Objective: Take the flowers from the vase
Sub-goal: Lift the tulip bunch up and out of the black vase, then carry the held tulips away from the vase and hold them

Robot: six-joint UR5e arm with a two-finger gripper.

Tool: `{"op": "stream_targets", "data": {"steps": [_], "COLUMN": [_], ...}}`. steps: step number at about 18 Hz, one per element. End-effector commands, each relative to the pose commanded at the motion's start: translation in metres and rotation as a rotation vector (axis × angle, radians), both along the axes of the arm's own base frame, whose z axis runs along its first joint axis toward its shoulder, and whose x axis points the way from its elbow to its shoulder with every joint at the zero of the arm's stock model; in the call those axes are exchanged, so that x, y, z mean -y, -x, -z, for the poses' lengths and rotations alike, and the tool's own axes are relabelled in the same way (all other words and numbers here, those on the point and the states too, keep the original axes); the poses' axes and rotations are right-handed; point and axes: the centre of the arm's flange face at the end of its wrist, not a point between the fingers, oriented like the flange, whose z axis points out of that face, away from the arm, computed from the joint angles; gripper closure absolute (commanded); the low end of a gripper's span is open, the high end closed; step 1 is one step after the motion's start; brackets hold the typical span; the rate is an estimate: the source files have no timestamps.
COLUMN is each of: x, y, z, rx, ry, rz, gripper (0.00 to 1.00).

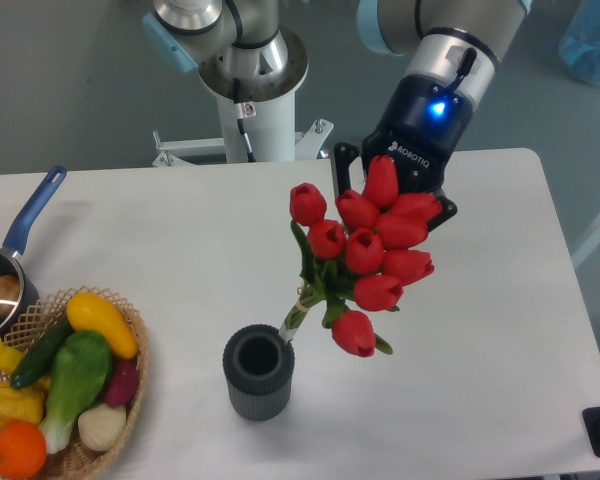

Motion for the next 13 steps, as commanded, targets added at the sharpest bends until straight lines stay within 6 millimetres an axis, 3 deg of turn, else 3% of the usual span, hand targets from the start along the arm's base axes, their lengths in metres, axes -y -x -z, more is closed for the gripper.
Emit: {"op": "stream_targets", "data": {"steps": [6, 11, 13], "x": [0.008, 0.034, 0.036], "y": [0.007, 0.032, 0.040], "z": [-0.001, -0.002, -0.002], "rx": [-0.014, -0.078, -0.104], "ry": [0.009, 0.026, 0.056], "rz": [-0.023, -0.078, -0.104], "gripper": [1.00, 1.00, 1.00]}}
